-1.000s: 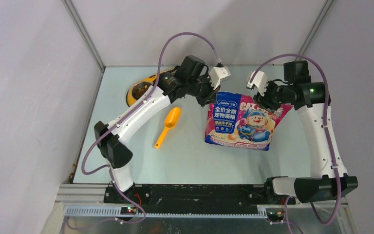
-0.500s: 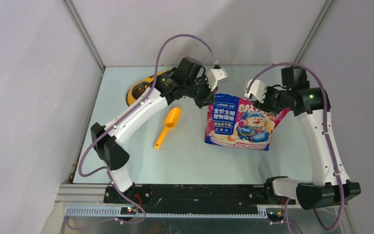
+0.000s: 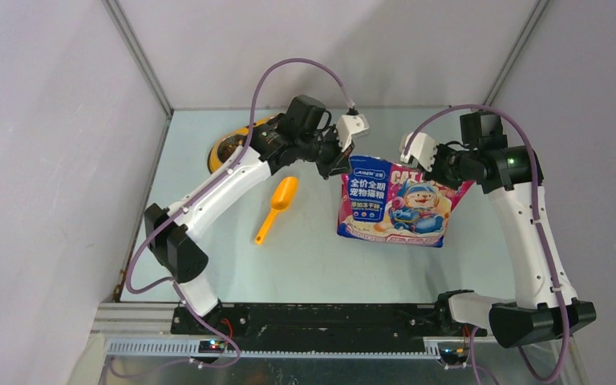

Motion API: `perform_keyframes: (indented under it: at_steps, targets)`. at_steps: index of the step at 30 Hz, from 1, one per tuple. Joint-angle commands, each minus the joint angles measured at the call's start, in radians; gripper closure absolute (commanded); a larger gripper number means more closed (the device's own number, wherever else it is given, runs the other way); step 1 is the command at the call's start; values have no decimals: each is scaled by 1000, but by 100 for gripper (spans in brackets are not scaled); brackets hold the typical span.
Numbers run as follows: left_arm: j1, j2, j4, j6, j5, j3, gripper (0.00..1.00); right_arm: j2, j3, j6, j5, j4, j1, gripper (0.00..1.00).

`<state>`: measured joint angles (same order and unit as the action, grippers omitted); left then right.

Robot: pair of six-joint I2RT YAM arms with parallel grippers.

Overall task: Serve the pet food
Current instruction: Close the pet food bag at the center of the board.

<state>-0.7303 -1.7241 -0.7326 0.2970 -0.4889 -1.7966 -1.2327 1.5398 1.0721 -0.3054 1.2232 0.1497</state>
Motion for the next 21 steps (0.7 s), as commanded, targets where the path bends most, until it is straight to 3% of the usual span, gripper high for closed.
perform_keyframes:
  at_steps: [1,5,7,8,10,21]
  targets:
    - [46,74,-15,65,-68,47,100,15,59,-8,12,-39,-14,100]
    - [63,83,-9,119,-109,89,100,20,61,18,-41,-35,-43,100]
    - [62,91,-15,147,-128,105,100,39,31,38,-61,-44,-42,81]
    - [62,95,-18,154,-136,113,100,55,6,44,-70,-60,-35,64]
    - [62,102,-17,169,-145,124,100,86,-39,56,-70,-94,-10,55]
    - [61,129,3,188,-151,177,100,119,-78,67,-197,-120,41,54]
